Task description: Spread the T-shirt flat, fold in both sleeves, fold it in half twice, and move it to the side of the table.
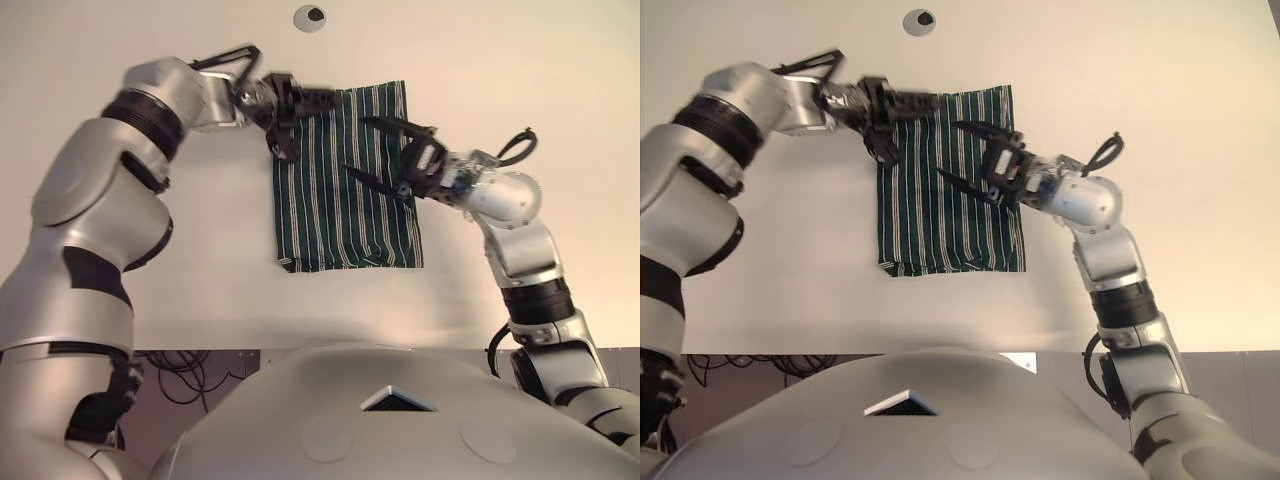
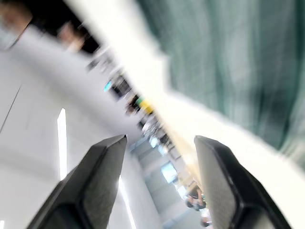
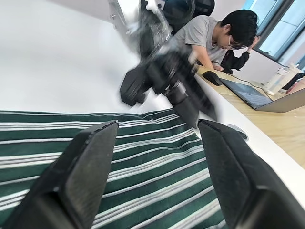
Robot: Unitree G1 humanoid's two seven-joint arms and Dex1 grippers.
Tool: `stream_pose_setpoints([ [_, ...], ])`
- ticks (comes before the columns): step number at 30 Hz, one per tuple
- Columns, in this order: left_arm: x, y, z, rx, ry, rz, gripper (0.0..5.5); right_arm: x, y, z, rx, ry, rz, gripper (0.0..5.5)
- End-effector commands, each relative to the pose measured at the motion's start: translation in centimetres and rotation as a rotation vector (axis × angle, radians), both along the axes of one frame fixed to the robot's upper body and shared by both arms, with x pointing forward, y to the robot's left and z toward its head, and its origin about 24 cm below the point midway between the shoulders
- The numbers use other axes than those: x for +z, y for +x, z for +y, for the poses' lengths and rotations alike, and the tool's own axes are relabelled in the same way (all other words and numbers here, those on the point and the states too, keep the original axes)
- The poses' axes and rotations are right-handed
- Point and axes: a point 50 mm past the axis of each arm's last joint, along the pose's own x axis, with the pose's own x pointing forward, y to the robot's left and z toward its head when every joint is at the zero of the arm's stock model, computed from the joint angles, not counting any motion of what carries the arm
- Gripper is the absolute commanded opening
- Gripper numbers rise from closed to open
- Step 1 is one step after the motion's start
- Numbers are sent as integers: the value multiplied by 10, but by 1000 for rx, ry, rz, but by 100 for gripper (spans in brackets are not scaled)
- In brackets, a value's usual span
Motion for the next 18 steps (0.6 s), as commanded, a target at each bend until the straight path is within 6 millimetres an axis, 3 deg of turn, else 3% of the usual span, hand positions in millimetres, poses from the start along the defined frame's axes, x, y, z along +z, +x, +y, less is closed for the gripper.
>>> stream_pose_setpoints([
  [1,47,-13,31,8,-365,150,256,8,-10,-46,-46,-63,9,307],
  [2,48,-21,40,4,-399,209,256,6,-15,-57,-52,-96,13,307],
  [3,36,-35,54,-2,-387,318,256,2,-23,-71,-49,-143,24,307],
  [6,-16,-95,88,40,-236,679,256,-11,-49,-108,-37,-299,68,307],
  [9,-46,-151,108,153,-152,970,256,-20,-74,-135,-38,-389,108,307],
  [13,-67,-193,111,238,-68,1178,256,-27,-100,-140,37,-430,114,307],
  [18,-90,-212,107,275,37,1225,256,-48,-115,-125,165,-563,37,307],
])
